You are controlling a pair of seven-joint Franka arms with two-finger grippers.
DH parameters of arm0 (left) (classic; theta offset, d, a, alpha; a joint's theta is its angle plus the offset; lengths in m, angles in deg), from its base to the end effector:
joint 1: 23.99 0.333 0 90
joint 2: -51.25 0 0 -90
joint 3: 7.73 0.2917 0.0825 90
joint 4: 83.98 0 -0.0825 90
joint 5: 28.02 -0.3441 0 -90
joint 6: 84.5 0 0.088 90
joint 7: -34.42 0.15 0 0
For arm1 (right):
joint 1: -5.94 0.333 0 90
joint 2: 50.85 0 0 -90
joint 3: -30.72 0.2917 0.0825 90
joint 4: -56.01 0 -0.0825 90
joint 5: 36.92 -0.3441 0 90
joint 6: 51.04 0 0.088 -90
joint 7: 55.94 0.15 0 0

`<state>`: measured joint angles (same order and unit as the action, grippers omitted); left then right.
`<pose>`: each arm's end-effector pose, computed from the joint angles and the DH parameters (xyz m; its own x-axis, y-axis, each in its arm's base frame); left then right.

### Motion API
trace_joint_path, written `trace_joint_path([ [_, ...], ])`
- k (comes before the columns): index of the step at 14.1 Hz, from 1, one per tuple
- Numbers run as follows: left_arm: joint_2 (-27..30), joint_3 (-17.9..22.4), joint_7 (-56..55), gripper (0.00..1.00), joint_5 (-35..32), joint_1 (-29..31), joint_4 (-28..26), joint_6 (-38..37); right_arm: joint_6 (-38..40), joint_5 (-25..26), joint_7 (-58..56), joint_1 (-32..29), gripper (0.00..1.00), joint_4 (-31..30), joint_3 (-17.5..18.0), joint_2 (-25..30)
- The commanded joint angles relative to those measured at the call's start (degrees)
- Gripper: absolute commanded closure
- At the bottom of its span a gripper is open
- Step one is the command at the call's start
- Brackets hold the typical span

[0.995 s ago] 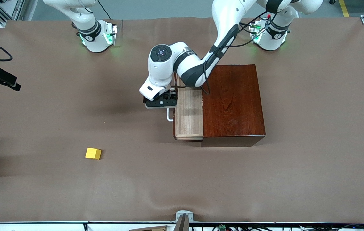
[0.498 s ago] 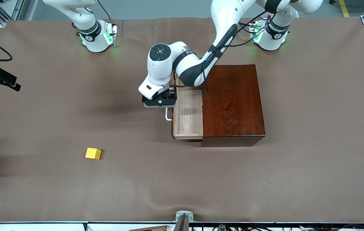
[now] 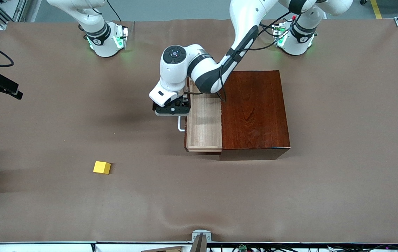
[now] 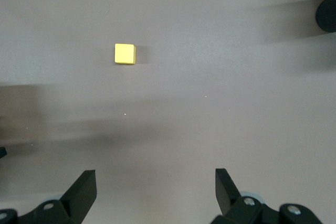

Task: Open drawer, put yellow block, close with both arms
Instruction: 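Pull the drawer handle outward with the left gripper to open the drawer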

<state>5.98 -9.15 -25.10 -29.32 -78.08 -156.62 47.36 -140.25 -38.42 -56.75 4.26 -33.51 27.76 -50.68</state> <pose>0.4176 -0.5983 0.2673 0.9891 0.0789 0.1245 0.0519 -0.9770 0.2067 0.5110 -0.0375 0.5612 0.9978 -0.0664 -0.0021 -0.0665 -0.9974 -0.0264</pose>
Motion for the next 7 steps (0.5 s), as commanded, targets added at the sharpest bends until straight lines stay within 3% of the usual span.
trace_joint_path([
  [1,-1.93,-0.78,-2.18,0.0,1.39,-1.2,2.59,4.46,0.61,0.27,-0.33,-0.26,0.0,0.66,0.23,-0.08],
  [7,-0.88,0.01,-2.27,0.0,1.3,-0.85,2.42,4.02,0.7,0.27,-0.95,-0.43,0.0,0.66,0.23,0.01],
])
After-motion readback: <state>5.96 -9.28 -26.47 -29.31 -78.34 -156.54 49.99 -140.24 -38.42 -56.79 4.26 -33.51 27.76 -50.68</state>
